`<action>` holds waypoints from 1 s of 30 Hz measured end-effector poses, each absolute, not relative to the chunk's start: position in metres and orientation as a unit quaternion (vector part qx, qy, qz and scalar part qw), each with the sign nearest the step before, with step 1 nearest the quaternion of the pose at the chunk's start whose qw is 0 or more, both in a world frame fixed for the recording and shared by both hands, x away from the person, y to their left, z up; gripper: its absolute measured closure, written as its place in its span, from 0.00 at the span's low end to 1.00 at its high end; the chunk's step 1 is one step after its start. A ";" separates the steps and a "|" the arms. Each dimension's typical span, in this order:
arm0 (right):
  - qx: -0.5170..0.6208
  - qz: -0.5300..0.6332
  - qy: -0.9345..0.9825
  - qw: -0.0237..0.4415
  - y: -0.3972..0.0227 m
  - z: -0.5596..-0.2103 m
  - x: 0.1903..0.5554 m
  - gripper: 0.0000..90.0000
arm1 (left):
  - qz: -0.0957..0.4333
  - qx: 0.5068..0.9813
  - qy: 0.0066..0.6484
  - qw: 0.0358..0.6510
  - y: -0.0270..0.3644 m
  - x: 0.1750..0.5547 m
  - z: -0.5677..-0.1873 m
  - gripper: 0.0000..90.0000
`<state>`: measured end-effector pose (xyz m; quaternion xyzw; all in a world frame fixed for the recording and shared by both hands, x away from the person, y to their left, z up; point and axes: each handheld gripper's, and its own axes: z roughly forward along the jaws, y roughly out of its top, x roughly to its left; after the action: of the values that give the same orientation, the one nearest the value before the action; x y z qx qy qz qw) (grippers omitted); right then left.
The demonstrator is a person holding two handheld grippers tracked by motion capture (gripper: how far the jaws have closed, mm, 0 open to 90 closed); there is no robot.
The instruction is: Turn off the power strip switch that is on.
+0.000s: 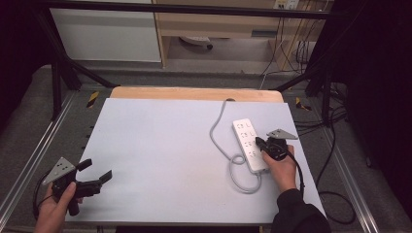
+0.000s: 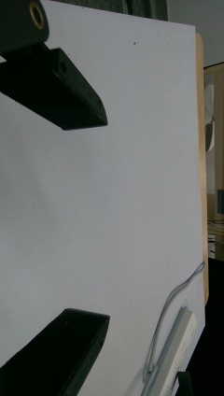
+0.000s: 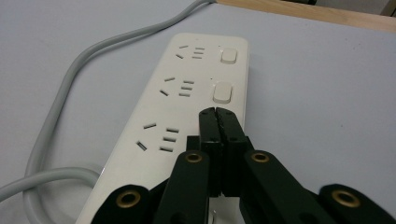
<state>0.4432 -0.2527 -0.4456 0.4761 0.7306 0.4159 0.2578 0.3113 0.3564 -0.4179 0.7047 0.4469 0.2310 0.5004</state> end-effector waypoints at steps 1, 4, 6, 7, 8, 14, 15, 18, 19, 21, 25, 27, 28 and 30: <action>0.475 0.415 0.731 0.259 -0.253 -0.446 0.443 1.00 | 0.231 0.705 0.447 0.500 0.356 0.311 -0.418 0.06; 0.475 0.414 0.732 0.260 -0.253 -0.446 0.443 1.00 | 0.230 0.704 0.447 0.501 0.356 0.311 -0.418 0.06; 0.475 0.414 0.732 0.259 -0.253 -0.445 0.443 1.00 | 0.230 0.705 0.447 0.501 0.356 0.311 -0.418 0.06; 0.476 0.413 0.732 0.259 -0.253 -0.445 0.443 1.00 | 0.230 0.705 0.446 0.501 0.356 0.311 -0.418 0.06; 0.477 0.413 0.732 0.259 -0.253 -0.445 0.443 1.00 | 0.230 0.705 0.446 0.502 0.356 0.311 -0.418 0.06; 0.478 0.410 0.733 0.258 -0.252 -0.445 0.444 1.00 | 0.230 0.704 0.446 0.503 0.356 0.311 -0.418 0.06; 0.479 0.410 0.732 0.257 -0.252 -0.445 0.444 1.00 | 0.230 0.704 0.446 0.502 0.356 0.311 -0.418 0.06; 0.479 0.408 0.733 0.259 -0.252 -0.445 0.444 1.00 | 0.230 0.704 0.446 0.503 0.356 0.311 -0.418 0.06; 0.478 0.407 0.734 0.260 -0.252 -0.445 0.444 1.00 | 0.230 0.704 0.446 0.502 0.356 0.311 -0.418 0.06; 0.479 0.404 0.735 0.260 -0.251 -0.444 0.444 1.00 | 0.230 0.704 0.446 0.502 0.356 0.311 -0.418 0.06; 0.478 0.401 0.737 0.261 -0.250 -0.443 0.444 1.00 | 0.230 0.705 0.446 0.502 0.356 0.311 -0.418 0.06; 0.479 0.402 0.736 0.259 -0.251 -0.444 0.444 1.00 | 0.231 0.704 0.446 0.502 0.356 0.311 -0.418 0.06; 0.479 0.402 0.736 0.258 -0.251 -0.443 0.444 1.00 | 0.232 0.705 0.445 0.501 0.356 0.311 -0.418 0.06; 0.479 0.402 0.737 0.257 -0.251 -0.443 0.445 1.00 | 0.230 0.705 0.446 0.501 0.356 0.311 -0.418 0.06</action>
<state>0.4446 -0.2513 -0.4434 0.4787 0.7370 0.4023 0.2567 0.3109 0.3557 -0.4179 0.7050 0.4460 0.2304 0.5010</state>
